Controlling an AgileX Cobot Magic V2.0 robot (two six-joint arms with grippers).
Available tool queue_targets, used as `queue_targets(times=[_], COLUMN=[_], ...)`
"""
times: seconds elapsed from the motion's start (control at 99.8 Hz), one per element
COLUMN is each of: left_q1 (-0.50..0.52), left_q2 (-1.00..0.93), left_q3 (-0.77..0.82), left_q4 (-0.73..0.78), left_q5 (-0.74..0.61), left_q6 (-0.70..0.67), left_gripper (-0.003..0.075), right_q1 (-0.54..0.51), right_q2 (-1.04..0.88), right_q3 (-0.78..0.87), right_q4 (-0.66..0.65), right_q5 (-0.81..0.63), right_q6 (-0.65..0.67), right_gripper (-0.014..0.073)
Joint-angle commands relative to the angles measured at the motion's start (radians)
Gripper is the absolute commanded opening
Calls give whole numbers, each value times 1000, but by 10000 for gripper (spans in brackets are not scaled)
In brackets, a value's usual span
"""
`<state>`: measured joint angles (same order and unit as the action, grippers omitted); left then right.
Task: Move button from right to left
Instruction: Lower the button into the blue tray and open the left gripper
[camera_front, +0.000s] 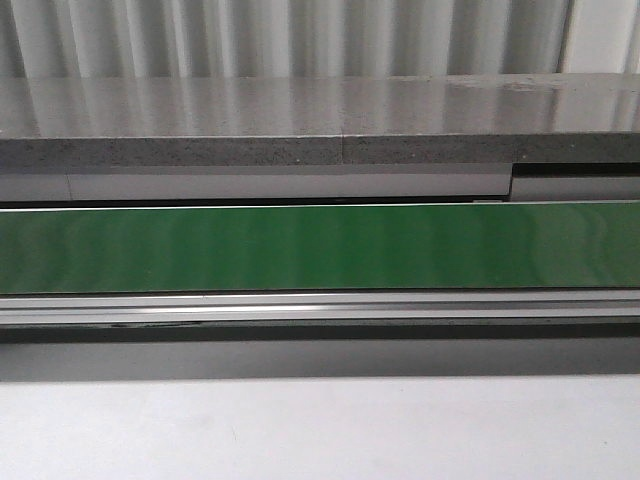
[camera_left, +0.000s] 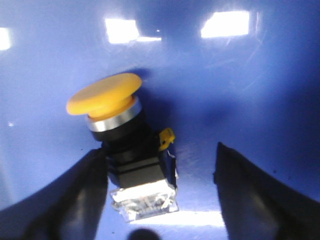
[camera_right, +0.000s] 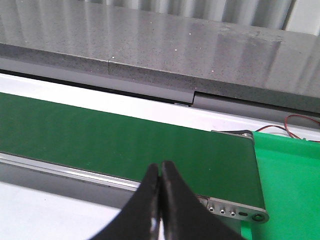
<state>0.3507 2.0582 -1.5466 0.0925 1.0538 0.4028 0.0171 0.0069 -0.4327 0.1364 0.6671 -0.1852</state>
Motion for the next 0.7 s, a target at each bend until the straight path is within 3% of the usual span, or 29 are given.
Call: queue_targets(times=[0.0, 0.11, 0.431, 0.691], left_q1=[2, 2, -8, -159], left_q2=[-106, -166, -341, -466], left_q3=[-30, -30, -30, -28], left_q4=[0, -44, -344, -337], left_q5=[-2, -15, -44, -60], left_q6=[1, 1, 1, -25], left_gripper=[202, -15, -20, -20], right_q1=[0, 0, 0, 0], right_q2=[13, 13, 13, 13], right_q3=[-22, -22, -22, -22], right_q4=[6, 6, 6, 6], right_q5=[-80, -80, -80, -80], right_q6=[-10, -10, -10, -10], right_gripper=[-67, -67, -67, -67])
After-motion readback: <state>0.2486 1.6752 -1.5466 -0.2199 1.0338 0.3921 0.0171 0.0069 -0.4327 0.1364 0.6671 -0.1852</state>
